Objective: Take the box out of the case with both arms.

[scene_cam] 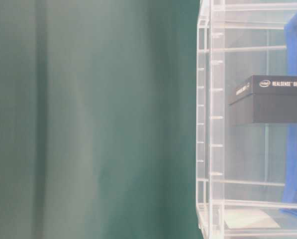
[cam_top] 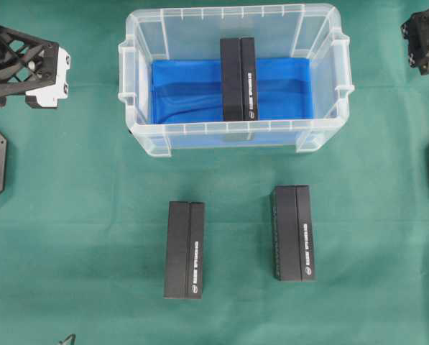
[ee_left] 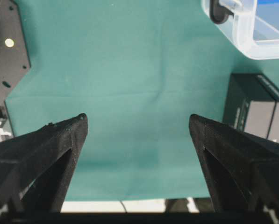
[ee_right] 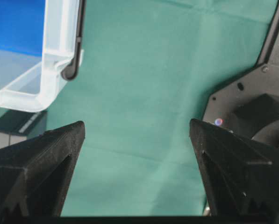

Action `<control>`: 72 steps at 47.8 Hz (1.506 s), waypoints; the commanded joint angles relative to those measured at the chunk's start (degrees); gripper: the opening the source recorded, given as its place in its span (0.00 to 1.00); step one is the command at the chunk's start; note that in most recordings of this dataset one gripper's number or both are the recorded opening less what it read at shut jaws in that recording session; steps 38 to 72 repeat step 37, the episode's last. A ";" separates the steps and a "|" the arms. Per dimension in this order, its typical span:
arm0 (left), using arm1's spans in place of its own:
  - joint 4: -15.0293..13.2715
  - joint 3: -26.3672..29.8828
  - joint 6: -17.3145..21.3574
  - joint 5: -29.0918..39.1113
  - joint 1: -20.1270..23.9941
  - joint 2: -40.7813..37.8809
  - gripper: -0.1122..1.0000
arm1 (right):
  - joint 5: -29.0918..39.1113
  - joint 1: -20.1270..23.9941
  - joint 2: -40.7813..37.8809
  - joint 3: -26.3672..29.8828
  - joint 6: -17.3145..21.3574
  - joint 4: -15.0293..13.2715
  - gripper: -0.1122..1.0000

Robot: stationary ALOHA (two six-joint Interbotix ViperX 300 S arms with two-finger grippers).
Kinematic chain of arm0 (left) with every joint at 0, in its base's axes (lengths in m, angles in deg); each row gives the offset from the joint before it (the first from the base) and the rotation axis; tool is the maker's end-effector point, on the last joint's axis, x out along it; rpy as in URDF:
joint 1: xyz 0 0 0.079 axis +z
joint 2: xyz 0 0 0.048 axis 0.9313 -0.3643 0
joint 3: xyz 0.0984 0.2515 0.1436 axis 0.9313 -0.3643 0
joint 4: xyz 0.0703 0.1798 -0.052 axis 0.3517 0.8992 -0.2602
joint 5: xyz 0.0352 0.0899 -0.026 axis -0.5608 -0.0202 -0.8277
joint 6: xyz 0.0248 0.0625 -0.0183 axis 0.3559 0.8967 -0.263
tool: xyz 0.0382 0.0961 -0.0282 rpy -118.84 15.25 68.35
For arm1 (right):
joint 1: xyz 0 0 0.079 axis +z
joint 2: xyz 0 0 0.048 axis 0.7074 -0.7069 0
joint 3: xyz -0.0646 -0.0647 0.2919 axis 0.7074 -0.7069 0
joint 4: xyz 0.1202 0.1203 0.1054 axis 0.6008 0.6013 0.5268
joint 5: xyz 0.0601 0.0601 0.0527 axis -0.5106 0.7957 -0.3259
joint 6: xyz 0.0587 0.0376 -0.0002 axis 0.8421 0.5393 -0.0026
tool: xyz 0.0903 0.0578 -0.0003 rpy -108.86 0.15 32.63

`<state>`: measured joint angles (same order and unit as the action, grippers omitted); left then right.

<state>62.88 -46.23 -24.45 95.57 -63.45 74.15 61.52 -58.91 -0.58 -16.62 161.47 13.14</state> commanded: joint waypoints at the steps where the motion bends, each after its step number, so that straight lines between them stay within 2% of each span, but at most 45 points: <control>1: -0.09 0.62 0.00 0.09 -0.18 0.62 0.87 | 0.00 -0.09 0.26 0.53 0.00 0.18 0.90; 72: -0.09 0.62 -0.09 0.09 -0.09 0.44 0.87 | 0.00 -0.35 0.26 -0.35 -0.09 0.44 0.90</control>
